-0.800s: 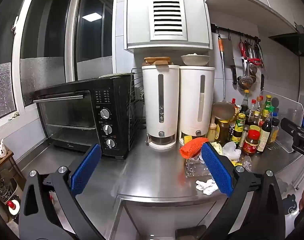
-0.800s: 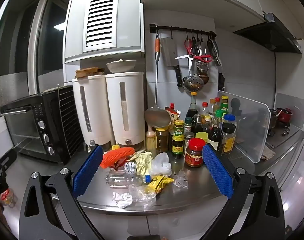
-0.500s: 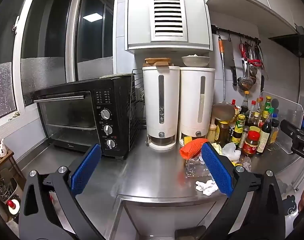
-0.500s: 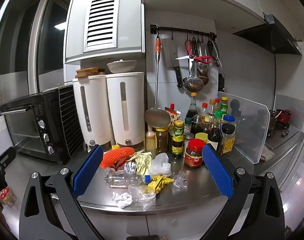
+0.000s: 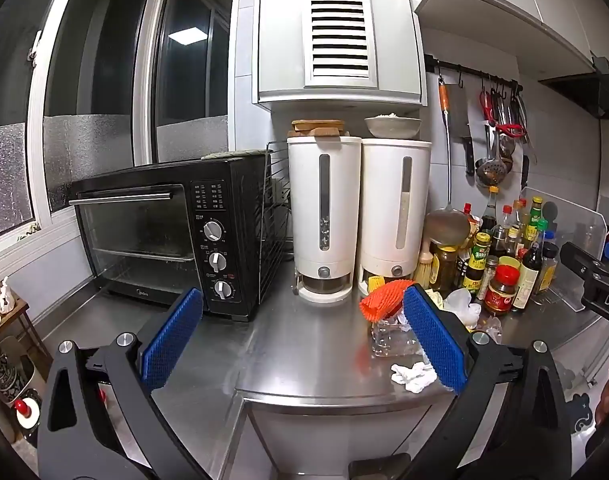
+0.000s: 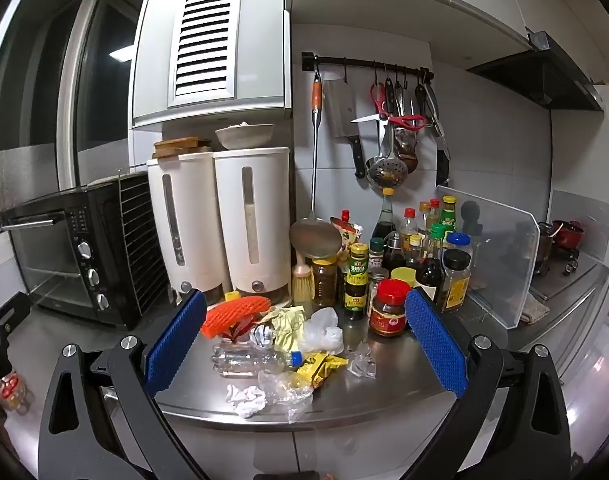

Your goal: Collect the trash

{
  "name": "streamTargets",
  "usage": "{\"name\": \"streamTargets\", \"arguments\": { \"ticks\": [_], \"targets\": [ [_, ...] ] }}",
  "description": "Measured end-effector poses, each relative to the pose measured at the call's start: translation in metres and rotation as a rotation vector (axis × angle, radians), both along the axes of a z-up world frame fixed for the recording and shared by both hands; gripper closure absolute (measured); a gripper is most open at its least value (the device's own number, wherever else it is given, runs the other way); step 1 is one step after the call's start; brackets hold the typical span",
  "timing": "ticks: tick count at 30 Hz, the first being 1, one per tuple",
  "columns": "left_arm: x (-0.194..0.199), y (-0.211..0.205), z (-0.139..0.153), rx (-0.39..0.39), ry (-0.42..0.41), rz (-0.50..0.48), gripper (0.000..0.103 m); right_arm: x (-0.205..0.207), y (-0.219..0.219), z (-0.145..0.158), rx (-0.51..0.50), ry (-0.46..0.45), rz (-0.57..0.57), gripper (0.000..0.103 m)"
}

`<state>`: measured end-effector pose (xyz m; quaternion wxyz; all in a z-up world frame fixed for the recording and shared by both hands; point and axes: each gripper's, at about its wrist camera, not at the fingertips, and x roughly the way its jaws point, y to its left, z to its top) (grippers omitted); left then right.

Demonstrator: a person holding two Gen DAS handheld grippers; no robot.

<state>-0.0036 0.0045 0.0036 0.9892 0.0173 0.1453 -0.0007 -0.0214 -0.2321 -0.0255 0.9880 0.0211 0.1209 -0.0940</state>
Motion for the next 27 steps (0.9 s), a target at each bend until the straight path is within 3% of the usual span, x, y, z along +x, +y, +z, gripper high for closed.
{"name": "streamTargets", "arguments": {
  "ticks": [27],
  "targets": [
    [-0.0011, 0.0015, 0.0036, -0.002, 0.000, -0.003, 0.008, -0.0006, 0.0015, -0.0003, -0.006, 0.000, 0.001, 0.003]
  ]
}}
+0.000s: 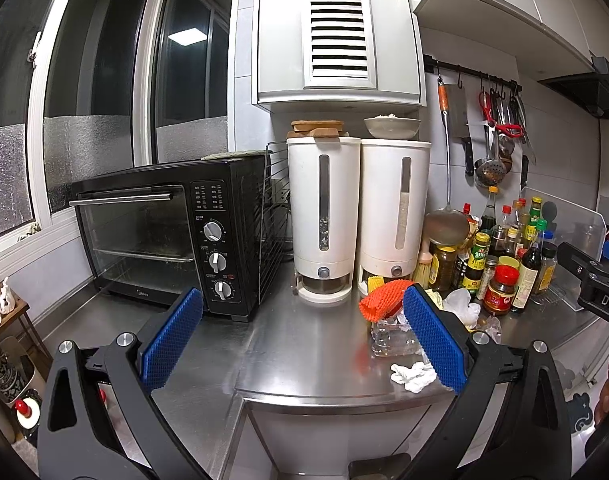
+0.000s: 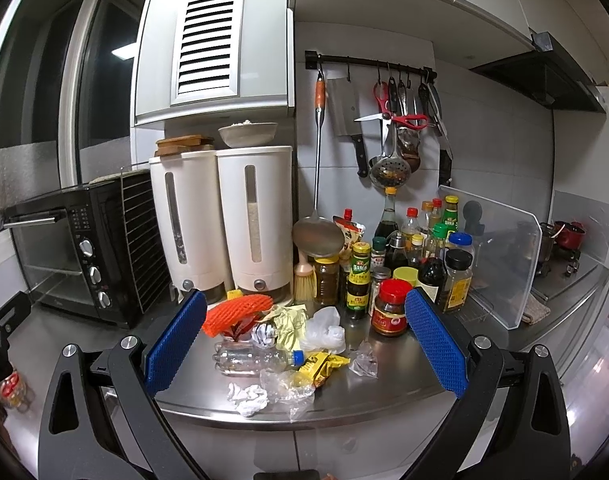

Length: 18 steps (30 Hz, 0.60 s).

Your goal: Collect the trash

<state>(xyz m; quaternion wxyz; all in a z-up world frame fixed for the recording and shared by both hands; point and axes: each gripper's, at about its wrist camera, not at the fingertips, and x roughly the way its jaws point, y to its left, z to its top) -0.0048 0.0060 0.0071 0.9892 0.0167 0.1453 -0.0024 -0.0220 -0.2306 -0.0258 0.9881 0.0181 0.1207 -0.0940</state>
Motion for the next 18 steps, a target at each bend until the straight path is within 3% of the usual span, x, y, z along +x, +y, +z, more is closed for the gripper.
{"name": "streamTargets", "arguments": {
  "ticks": [18],
  "targets": [
    [-0.0018, 0.0004, 0.0007, -0.001, -0.004, -0.006, 0.008, 0.0009, 0.0025, 0.0018, -0.001, 0.002, 0.000, 0.003]
  ]
}}
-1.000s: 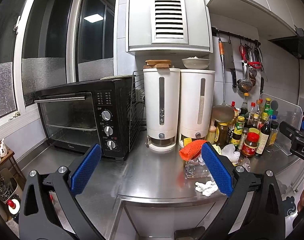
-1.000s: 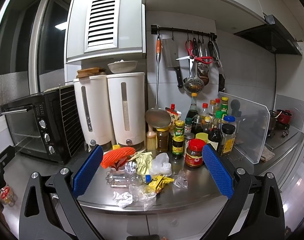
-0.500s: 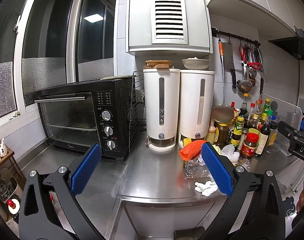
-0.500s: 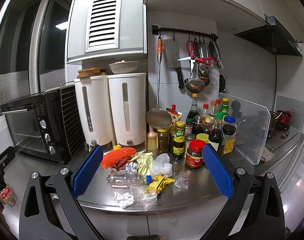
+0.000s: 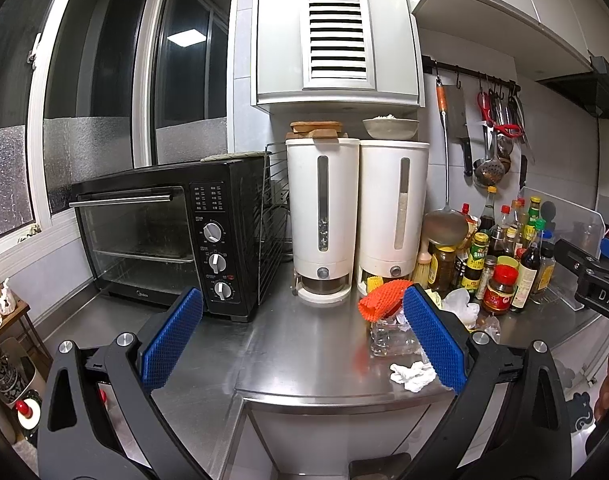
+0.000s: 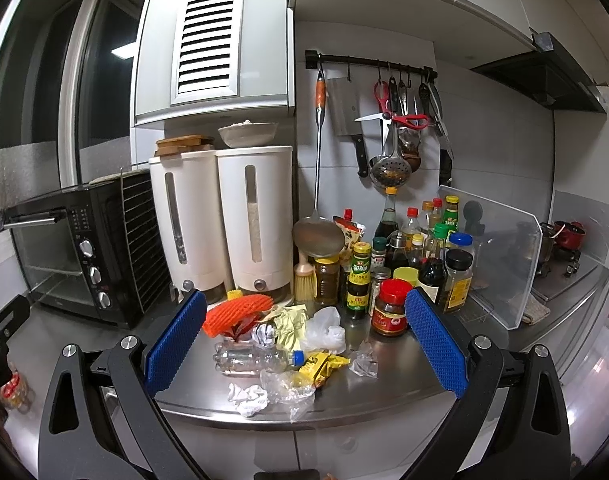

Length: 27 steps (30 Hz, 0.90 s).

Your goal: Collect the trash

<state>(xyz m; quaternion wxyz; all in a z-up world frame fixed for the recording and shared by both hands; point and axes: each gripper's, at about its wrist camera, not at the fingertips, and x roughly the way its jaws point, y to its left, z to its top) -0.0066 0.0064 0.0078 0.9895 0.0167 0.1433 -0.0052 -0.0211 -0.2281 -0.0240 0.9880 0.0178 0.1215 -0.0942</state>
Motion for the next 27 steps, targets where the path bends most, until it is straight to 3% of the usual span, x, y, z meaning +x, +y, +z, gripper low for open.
{"name": "streamTargets", "arguments": {
  "ticks": [20, 27],
  "targets": [
    [0.007, -0.002, -0.007, 0.015, 0.015, -0.003, 0.008, 0.008, -0.007, -0.002, 0.007, 0.019, 0.005, 0.003],
    [0.022, -0.012, -0.019, 0.041, 0.044, -0.023, 0.008, 0.033, -0.026, -0.023, 0.020, 0.081, 0.021, 0.003]
  ]
}}
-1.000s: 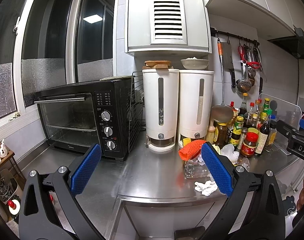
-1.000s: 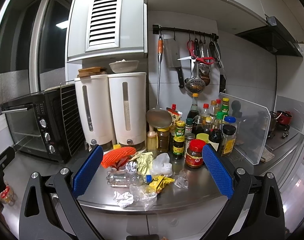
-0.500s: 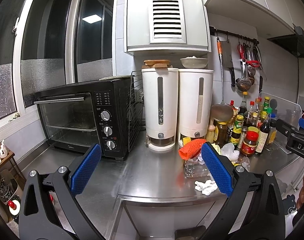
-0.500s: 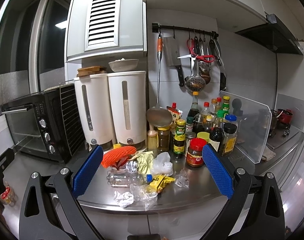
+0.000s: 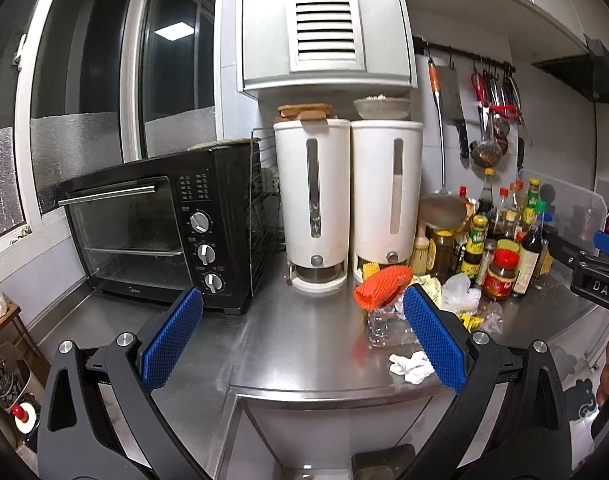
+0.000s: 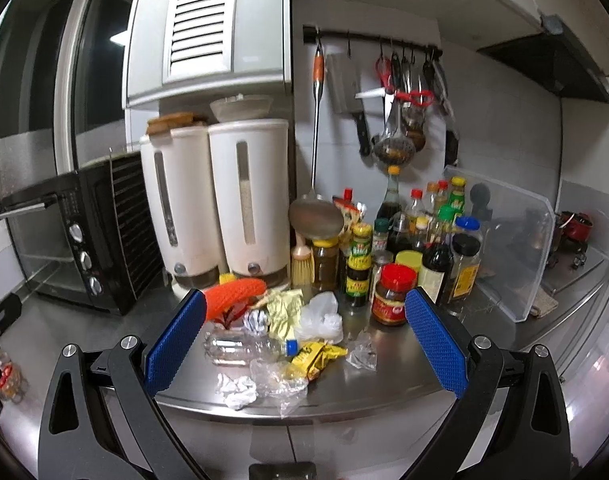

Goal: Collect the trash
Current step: 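Grasp the white tissue with the left tool while the right tool grasps the clear plastic bag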

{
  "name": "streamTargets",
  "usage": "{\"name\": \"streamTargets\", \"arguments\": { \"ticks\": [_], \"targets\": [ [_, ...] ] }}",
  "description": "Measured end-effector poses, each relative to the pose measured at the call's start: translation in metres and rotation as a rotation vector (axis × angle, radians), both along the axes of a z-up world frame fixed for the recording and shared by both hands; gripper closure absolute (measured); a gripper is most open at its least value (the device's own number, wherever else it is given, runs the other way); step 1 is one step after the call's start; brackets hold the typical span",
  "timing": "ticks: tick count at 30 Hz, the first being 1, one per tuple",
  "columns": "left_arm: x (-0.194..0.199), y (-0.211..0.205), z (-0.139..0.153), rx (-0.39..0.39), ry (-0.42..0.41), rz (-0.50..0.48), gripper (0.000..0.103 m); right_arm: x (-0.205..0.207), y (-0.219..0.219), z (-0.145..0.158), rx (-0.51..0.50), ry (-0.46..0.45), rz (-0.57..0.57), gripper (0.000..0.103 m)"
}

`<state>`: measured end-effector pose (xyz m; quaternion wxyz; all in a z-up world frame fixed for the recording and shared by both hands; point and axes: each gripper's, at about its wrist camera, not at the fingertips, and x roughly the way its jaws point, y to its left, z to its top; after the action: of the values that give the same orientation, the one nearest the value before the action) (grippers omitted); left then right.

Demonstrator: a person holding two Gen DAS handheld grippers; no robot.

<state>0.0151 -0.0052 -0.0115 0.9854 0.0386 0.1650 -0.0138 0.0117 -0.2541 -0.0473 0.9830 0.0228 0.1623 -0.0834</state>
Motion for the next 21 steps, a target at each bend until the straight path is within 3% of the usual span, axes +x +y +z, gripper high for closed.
{"name": "streamTargets", "arguments": {
  "ticks": [4, 11, 18, 21],
  "targets": [
    [0.013, -0.010, -0.013, 0.044, 0.016, 0.015, 0.008, 0.020, -0.015, -0.024, 0.038, 0.068, 0.032, 0.003],
    [0.051, -0.031, -0.054, 0.078, 0.126, -0.013, 0.008, 0.054, -0.029, -0.068, 0.093, 0.176, 0.088, 0.003],
    [0.072, -0.050, -0.098, 0.033, 0.210, -0.096, 0.008, 0.087, -0.033, -0.112, 0.142, 0.266, 0.107, 0.004],
    [0.076, -0.062, -0.128, 0.037, 0.247, -0.124, 0.008, 0.103, -0.032, -0.131, 0.145, 0.322, 0.114, 0.013]
  ]
}}
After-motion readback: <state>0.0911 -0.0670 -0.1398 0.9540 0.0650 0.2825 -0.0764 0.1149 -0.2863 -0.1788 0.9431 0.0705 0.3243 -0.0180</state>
